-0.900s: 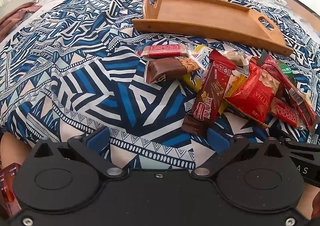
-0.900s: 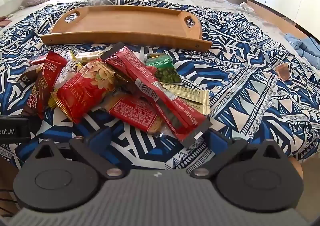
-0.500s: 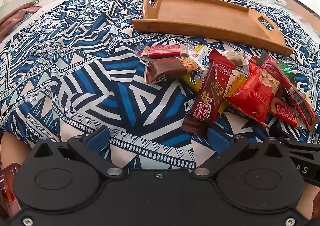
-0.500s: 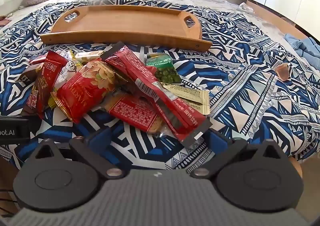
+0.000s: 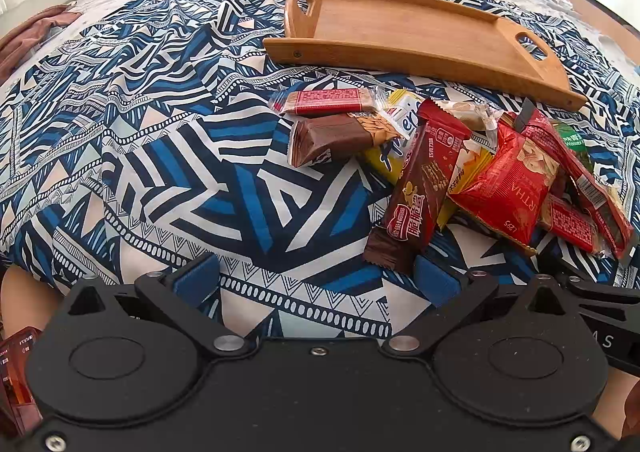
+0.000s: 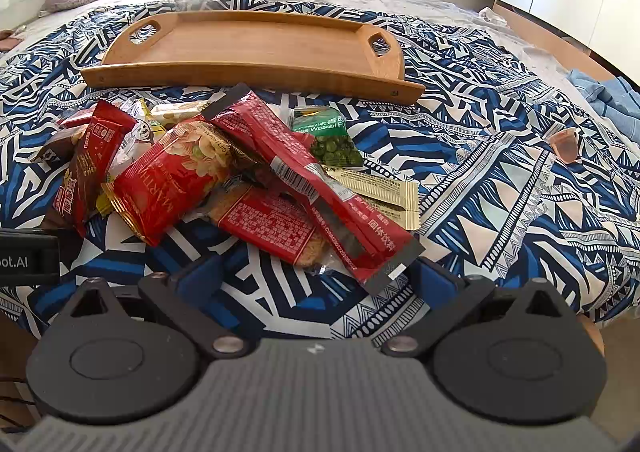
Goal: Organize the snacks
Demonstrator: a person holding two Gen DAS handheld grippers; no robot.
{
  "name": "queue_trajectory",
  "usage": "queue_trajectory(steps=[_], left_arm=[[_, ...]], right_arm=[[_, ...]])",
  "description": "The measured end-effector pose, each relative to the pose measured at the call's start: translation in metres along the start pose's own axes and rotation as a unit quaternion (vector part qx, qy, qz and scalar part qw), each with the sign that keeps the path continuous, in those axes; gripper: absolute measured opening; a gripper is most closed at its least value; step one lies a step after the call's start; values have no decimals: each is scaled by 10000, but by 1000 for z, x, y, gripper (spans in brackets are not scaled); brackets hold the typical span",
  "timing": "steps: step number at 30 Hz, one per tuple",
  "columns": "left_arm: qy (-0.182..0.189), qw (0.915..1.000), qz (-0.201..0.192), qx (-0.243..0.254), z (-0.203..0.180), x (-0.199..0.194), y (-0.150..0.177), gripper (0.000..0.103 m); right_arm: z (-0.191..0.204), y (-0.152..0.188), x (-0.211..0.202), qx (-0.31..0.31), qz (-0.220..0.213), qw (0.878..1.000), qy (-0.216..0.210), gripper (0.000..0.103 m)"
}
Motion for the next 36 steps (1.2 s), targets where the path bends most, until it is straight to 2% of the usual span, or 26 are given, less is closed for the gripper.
queue_trajectory(steps=[36], left_arm=[[-11, 10000, -5, 9, -1, -1, -1, 103]], right_arm=[[0, 0, -4, -47, -48, 10000, 29, 103]])
Point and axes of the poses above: each gripper's, at about its wrist camera, not at the fingertips, and x roughly the way its jaws point, z to its left, y to its underside, the point moved 1 cm from there along x, roughly the way its jaws point, and after that the axes turned 7 degrees about y, right-handed, at the moved point
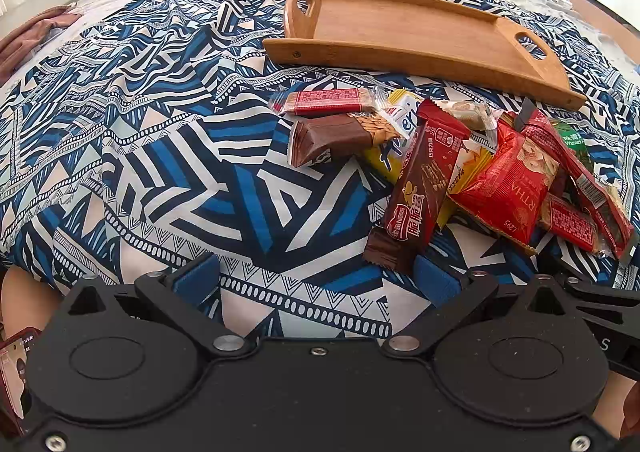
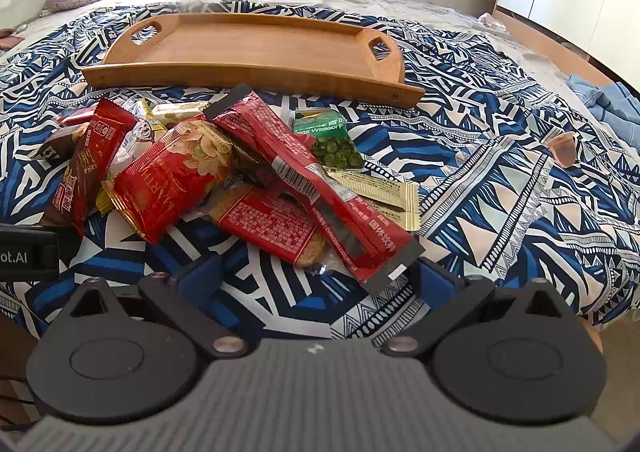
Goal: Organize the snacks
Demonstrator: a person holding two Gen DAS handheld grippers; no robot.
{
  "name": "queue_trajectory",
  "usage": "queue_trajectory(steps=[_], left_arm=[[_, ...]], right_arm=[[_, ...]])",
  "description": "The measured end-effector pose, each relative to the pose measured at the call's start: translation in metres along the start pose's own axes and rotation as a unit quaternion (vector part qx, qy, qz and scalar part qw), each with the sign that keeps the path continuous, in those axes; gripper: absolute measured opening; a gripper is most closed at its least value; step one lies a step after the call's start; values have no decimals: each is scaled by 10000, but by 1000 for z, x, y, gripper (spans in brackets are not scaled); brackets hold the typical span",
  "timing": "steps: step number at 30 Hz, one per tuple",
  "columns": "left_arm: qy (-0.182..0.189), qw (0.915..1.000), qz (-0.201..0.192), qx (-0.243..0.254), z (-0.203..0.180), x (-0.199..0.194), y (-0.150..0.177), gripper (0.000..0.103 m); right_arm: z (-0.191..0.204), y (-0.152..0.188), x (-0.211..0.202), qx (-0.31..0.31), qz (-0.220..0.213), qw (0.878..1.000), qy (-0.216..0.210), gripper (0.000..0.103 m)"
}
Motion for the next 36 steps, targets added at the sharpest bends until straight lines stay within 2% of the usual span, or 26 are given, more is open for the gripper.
queue_trajectory(steps=[11, 21, 25, 28, 32, 36], left_arm=[[32, 10000, 5, -7, -1, 1, -2, 103], [16, 10000, 14, 59, -2, -2, -2, 103], [-7, 9997, -222, 47, -1, -1, 3, 103], [-59, 9991, -406, 122, -2, -3, 10, 103], [-58, 9993, -348, 132, -2, -3, 5, 103], [-28, 9988, -471, 157, -1, -12, 1, 103]], right_arm=[[-1, 1, 0, 25, -67, 10000, 2, 103], [1, 8, -2, 149, -325, 9993, 124, 103], [1, 6, -4, 166, -284, 9994, 123, 103], [-2, 5, -6, 205, -282, 9994, 29, 103], [-11, 3, -13, 281, -330, 9988, -210, 103], [-16, 2, -27, 368, -642, 9967, -318, 103]])
Point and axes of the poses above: each gripper's, at about its wrist camera, not at the fingertips, and x roughly the way its jaws point, z to its left, y to its underside, the point moved 1 cm from there along x, roughly the way its jaws point, and after that the axes turned 7 degrees about y, right-handed, at the moved point
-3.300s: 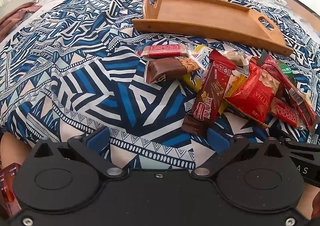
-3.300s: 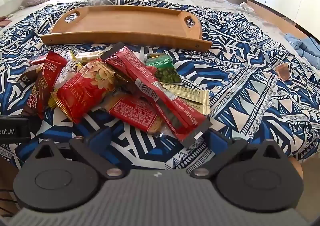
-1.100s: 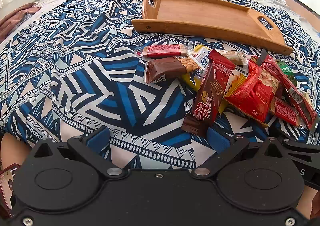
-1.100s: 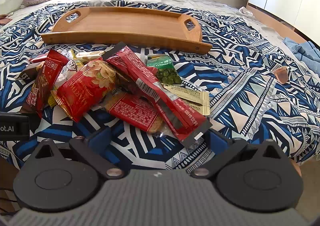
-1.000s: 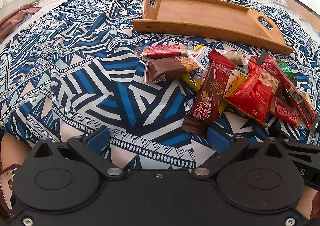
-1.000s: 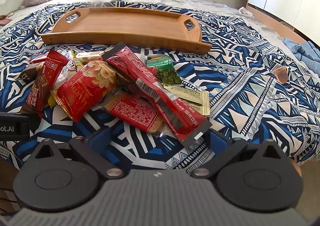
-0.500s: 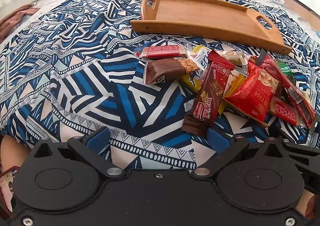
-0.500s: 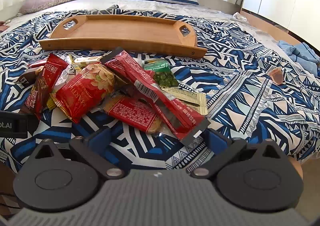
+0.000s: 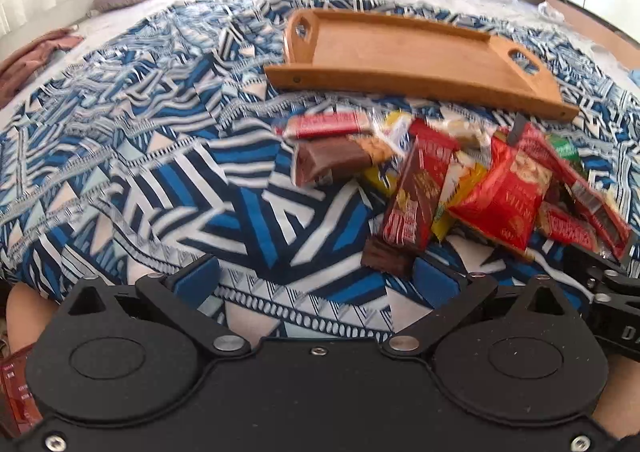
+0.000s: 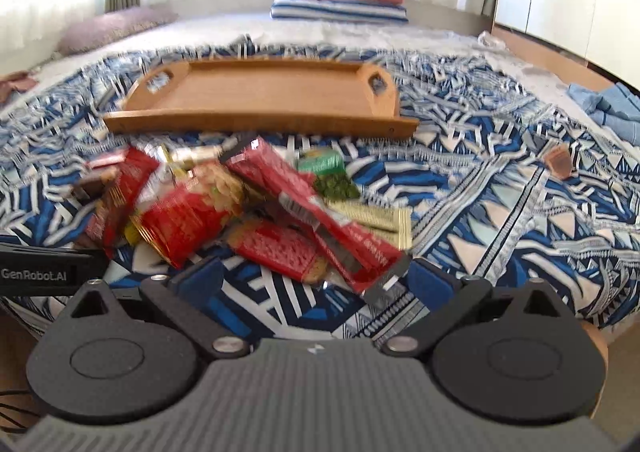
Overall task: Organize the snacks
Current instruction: 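Grasp a red chip bag with the left tool while the right grasps a red bar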
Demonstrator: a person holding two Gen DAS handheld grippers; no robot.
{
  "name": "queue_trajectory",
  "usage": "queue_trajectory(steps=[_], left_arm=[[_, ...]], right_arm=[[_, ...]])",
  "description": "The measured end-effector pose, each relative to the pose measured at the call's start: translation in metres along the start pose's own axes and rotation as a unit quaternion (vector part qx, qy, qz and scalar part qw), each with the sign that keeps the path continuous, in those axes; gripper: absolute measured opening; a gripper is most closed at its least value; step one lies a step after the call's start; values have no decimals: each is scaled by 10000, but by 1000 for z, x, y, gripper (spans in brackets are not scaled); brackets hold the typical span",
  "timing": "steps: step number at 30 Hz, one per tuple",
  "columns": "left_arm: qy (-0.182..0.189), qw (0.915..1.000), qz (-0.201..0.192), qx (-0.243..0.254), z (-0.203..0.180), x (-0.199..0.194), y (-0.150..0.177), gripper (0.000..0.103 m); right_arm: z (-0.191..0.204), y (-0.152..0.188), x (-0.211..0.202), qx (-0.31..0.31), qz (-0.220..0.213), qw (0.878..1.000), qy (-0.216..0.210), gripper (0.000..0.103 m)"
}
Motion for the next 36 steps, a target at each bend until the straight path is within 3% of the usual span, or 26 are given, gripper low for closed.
queue_trajectory(steps=[6, 9, 11, 16, 21, 28, 36], left_arm=[[58, 9973, -558, 475, -12, -15, -7, 103], [237, 9950, -704, 671, -19, -17, -10, 101], [363, 9937, -759, 746, -24, -18, -11, 93], [813, 9902, -822, 780, -35, -22, -12, 70], [1326, 9824, -964, 894, -46, -29, -11, 67], [1504, 9769, -975, 1163, -64, -25, -15, 67], [1851, 9724, -709, 1227, -83, -6, -21, 66]], right_arm=[[-12, -8, -3, 397, -355, 9986, 24, 97], [-17, -12, 5, 474, -333, 9983, 61, 83], [-18, -15, 11, 465, -323, 9983, 122, 70], [-18, -18, 18, 275, -409, 9988, -13, 53], [-9, -20, 22, -256, -556, 9979, -196, 53], [-13, -24, 37, -1002, -639, 9898, -781, 53], [-10, -14, 37, -1376, -611, 9840, -957, 35]])
Point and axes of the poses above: each gripper's, at about its wrist camera, not at the fingertips, and x roughly the way its jaws point, z to its left, y to its underside, the point moved 1 cm from there along x, roughly the way its jaws point, and after that the axes turned 7 degrees about y, right-handed, at the moved point
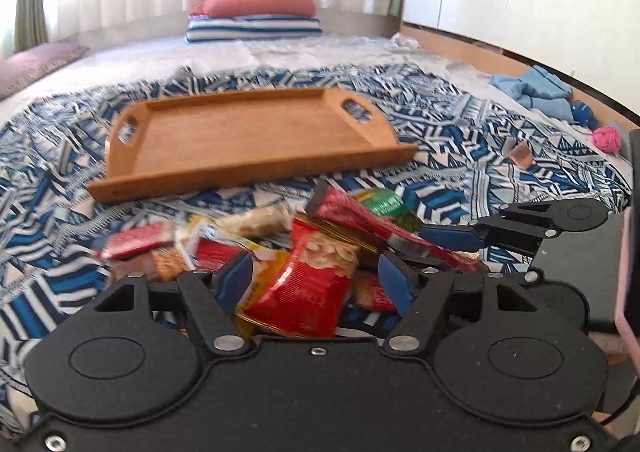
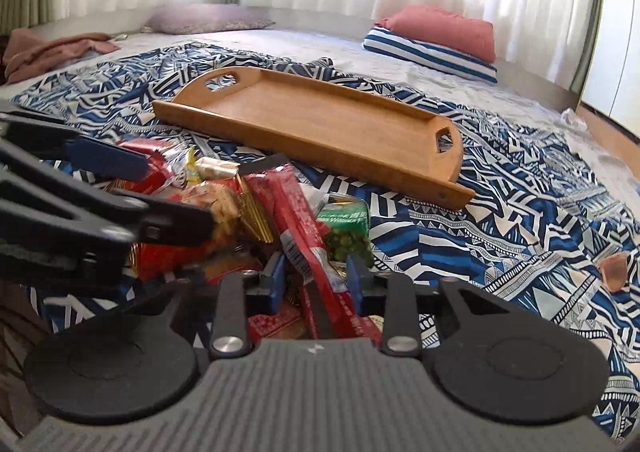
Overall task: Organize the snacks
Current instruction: 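Grasp a red chip bag with the left tool while the right grasps a red bar, then carry both snacks over the wooden tray and open both tools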
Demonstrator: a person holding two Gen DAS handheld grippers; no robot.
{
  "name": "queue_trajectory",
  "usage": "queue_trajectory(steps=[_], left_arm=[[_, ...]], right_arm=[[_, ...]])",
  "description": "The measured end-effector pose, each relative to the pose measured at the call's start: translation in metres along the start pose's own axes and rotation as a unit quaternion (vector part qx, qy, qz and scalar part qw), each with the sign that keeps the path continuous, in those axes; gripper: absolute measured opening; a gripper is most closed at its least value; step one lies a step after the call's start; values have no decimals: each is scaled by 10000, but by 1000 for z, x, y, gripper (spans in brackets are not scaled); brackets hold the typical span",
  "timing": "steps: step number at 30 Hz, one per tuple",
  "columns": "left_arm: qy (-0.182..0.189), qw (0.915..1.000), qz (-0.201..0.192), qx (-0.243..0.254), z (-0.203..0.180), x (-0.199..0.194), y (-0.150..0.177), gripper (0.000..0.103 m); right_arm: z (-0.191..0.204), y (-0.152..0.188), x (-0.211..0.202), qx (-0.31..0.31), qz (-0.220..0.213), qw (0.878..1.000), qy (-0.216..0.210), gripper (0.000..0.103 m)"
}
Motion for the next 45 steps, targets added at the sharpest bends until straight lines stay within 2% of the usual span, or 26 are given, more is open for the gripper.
queue_trajectory(steps=[4, 5, 6, 9, 15, 20, 25, 31, 35, 40, 45], left_arm=[[58, 9994, 249, -230, 7, 15, 4, 57], [75, 9992, 262, -309, 11, 17, 3, 48], [64, 9986, 336, -395, 14, 18, 3, 43], [151, 9971, 344, -665, 22, 17, 0, 41], [141, 9957, 173, -894, 30, 5, -8, 39], [64, 9959, -41, -902, 36, -6, -29, 39], [-100, 9945, -100, -1037, 59, -2, -60, 39], [-384, 9930, -177, -1104, 95, 15, -103, 39], [-471, 9889, -124, -1401, 126, 33, -127, 39], [-641, 9807, -10, -1847, 164, 65, -143, 39], [-863, 9747, 173, -2056, 192, 99, -148, 39]], right_arm=[[1, 0, -4, 78, -27, 10000, 19, 32], [1, 0, -4, 118, -19, 9999, 17, 30], [0, -1, -5, 156, -24, 9999, 29, 29], [-3, -4, -8, 414, -26, 9991, -52, 23], [-4, -13, -12, 688, -89, 9976, 32, 21], [-10, -27, -15, 969, -118, 9952, 62, 21], [-24, -49, -10, 1243, -115, 9921, 138, 21], [-54, -88, 14, 1653, -43, 9862, 111, 21], [-77, -114, 44, 1975, 97, 9802, 98, 21], [-101, -135, 93, 2467, 446, 9681, -4, 21], [-114, -140, 137, 2706, 780, 9595, 97, 21]])
Point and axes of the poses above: each gripper's, at about its wrist camera, not at the fingertips, and x roughly the way its jaws point, z to its left, y to its underside, the point moved 1 cm from there along x, roughly the way its jaws point, and after that the axes turned 7 degrees about y, right-handed, at the moved point
